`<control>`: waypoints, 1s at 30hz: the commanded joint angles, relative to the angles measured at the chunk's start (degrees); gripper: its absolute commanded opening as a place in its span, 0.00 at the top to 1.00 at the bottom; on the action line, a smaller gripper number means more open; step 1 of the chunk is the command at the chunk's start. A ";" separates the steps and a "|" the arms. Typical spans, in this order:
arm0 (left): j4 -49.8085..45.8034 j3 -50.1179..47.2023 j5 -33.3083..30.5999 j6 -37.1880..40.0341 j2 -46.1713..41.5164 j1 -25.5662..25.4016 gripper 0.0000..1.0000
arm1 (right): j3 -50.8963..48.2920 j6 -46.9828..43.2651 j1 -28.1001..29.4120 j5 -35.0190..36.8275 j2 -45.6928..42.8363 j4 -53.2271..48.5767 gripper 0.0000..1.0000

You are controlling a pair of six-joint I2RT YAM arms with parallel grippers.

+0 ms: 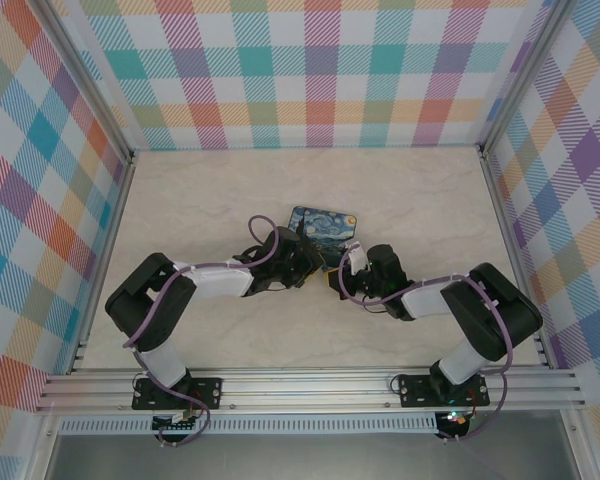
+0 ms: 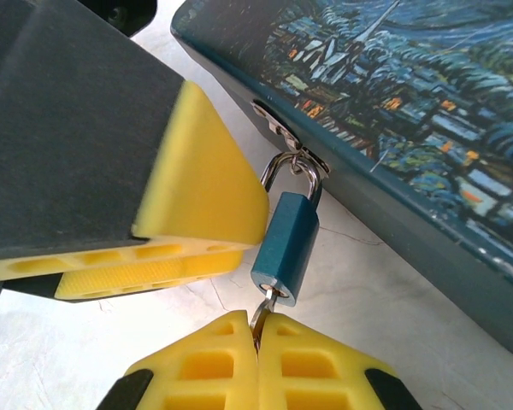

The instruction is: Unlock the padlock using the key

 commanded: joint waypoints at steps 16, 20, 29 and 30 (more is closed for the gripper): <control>-34.59 10.54 -10.62 28.12 -19.18 11.75 0.25 | 0.94 5.95 0.47 0.62 0.12 0.85 1.00; -35.87 14.76 -5.62 37.34 -14.13 16.08 0.21 | 0.69 6.17 0.48 1.27 -0.28 0.62 1.00; -38.91 32.77 6.22 52.18 7.11 18.02 0.13 | 0.70 6.34 0.48 1.53 -0.03 -0.27 1.00; -39.06 34.84 7.19 52.53 9.25 18.08 0.12 | 0.69 6.33 0.47 1.66 -0.06 -0.37 1.00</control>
